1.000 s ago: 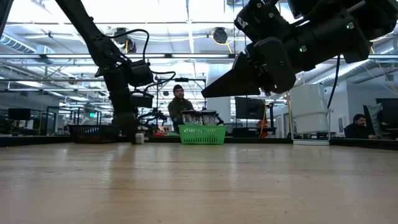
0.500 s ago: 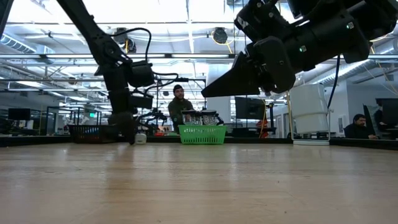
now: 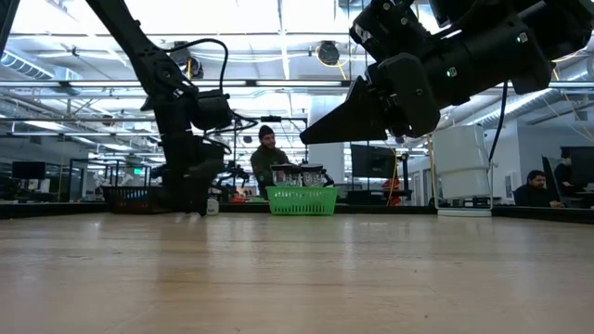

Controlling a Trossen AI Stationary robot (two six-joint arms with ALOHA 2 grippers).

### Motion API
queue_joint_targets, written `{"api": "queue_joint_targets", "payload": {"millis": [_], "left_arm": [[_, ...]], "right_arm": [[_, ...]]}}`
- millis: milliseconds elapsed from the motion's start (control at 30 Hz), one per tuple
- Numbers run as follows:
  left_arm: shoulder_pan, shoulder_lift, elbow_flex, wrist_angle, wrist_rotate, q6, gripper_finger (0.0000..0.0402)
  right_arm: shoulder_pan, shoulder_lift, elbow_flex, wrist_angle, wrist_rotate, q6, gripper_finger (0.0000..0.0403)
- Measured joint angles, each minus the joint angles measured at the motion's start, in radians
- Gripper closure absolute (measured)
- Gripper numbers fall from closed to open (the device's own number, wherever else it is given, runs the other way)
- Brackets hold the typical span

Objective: Pick & Place Office items
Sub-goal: Put the green charger adapter into the yellow basket

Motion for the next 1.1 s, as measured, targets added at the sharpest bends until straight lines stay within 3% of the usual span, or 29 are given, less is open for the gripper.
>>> {"api": "queue_joint_targets", "payload": {"millis": [133, 367, 500, 833, 1100], "left_arm": [[-0.038, 0.000, -0.002, 0.048, 0.003, -0.171, 0.0118], [-0.099, 0.000, -0.002, 0.202, -0.219, -0.339, 0.0097], [-0.101, 0.000, -0.001, 0.208, -0.313, -0.392, 0.0102], [-0.107, 0.091, 0.000, 0.310, -0.345, -0.473, 0.0099], [-0.158, 0.115, 0.000, 0.324, -0.514, -0.472, 0.0116]], "right_arm": [[0.000, 0.000, 0.000, 0.000, 0.000, 0.000, 0.0401], [0.000, 0.000, 0.000, 0.000, 0.000, 0.000, 0.0401], [0.000, 0.000, 0.000, 0.000, 0.000, 0.001, 0.0401], [0.001, 0.000, 0.000, 0.002, 0.000, 0.001, 0.0401], [0.003, 0.000, 0.000, 0.008, 0.000, 0.001, 0.0401]]}}
